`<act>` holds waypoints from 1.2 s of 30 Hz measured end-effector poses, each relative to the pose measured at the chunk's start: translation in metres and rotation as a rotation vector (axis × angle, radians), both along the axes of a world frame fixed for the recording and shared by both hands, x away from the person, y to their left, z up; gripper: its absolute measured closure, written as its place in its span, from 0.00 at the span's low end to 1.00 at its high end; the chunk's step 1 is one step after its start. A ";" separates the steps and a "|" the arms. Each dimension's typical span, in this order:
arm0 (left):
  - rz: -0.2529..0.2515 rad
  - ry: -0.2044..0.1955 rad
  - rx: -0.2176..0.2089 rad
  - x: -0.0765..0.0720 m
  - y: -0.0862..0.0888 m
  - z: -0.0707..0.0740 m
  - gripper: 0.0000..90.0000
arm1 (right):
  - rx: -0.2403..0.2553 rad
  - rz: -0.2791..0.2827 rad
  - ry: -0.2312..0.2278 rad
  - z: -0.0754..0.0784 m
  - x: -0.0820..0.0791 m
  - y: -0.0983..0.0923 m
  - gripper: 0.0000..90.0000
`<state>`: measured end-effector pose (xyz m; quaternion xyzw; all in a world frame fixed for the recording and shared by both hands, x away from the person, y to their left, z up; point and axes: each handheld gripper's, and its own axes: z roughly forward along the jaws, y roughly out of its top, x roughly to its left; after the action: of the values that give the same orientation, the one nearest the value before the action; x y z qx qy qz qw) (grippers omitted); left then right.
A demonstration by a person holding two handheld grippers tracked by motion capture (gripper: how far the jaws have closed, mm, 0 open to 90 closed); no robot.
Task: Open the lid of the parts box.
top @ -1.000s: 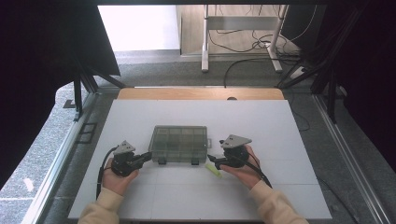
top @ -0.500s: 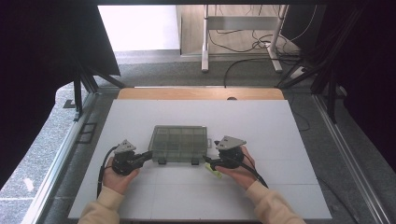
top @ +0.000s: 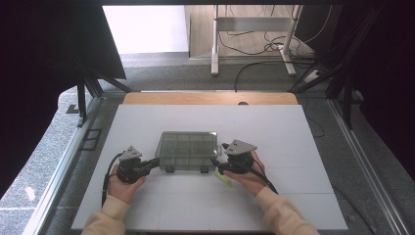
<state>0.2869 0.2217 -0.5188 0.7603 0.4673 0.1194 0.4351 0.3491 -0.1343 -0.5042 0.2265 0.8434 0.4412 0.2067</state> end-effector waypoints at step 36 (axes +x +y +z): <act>-0.031 -0.023 0.011 -0.008 0.007 0.002 0.95 | 0.119 -0.030 0.012 0.018 0.032 0.005 0.36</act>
<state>0.2789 0.2288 -0.5163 0.7684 0.4499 0.1238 0.4380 0.3815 -0.1290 -0.4862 0.2535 0.8135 0.4860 0.1942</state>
